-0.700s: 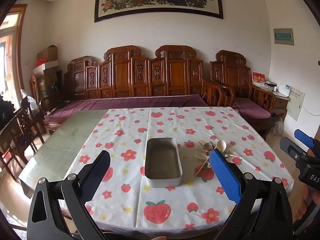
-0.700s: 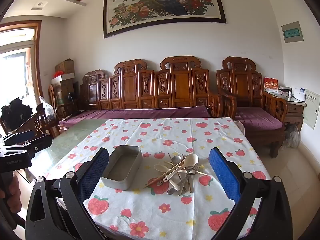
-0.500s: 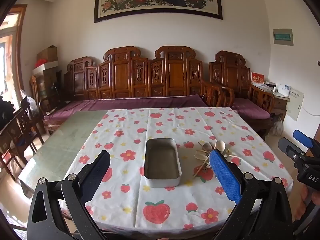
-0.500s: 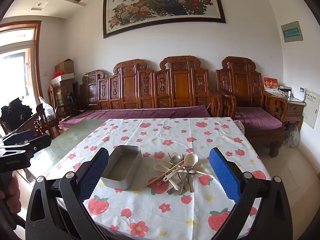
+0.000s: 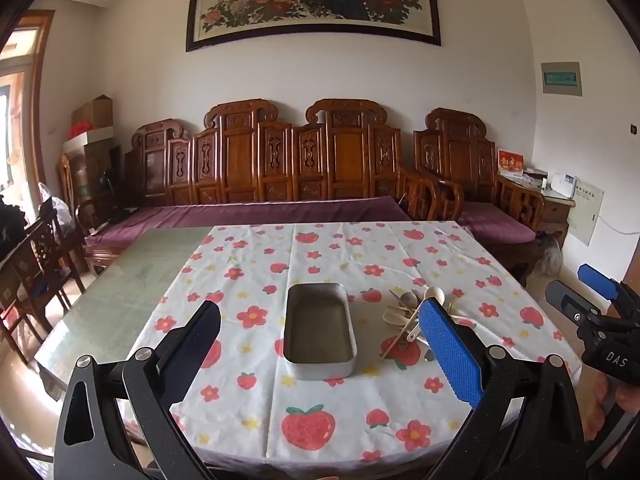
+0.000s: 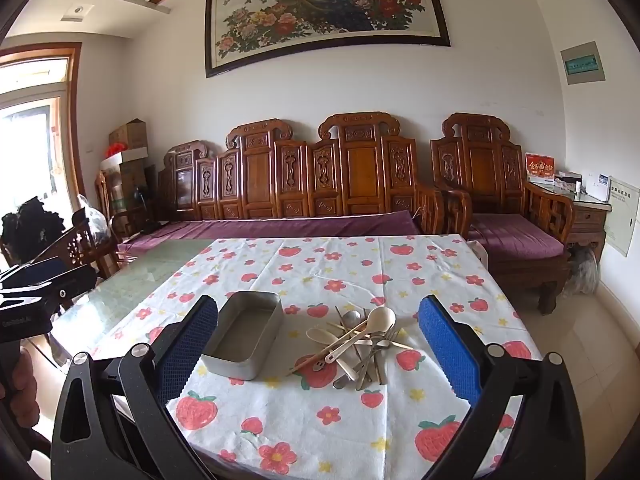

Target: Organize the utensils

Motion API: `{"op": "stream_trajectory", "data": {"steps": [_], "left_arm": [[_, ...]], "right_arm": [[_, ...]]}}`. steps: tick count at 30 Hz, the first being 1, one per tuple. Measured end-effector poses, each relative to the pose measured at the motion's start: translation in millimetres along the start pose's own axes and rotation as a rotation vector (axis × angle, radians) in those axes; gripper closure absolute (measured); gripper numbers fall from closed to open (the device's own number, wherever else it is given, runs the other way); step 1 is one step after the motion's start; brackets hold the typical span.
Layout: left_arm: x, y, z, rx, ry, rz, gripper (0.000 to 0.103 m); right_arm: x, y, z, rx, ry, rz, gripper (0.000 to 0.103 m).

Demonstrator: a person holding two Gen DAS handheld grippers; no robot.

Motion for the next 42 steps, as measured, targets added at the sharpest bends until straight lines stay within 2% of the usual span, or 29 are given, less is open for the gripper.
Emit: {"op": "stream_trajectory", "data": {"steps": [42], "left_arm": [[6.5, 0.2, -3.6, 0.005, 0.004, -0.007, 0.007]], "right_arm": [[3.6, -3.0, 3.3, 0.004, 0.005, 0.003, 0.002]]}}
Point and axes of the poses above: each gripper's, at about its wrist camera, not at the fingertips, and y roughly the way its jaws point, x to its right, z to its top, the point moved 2 cm from there along y, roughly the way its jaws point, and after that the axes turned 3 degrees about -y, right-handed, at the moved point
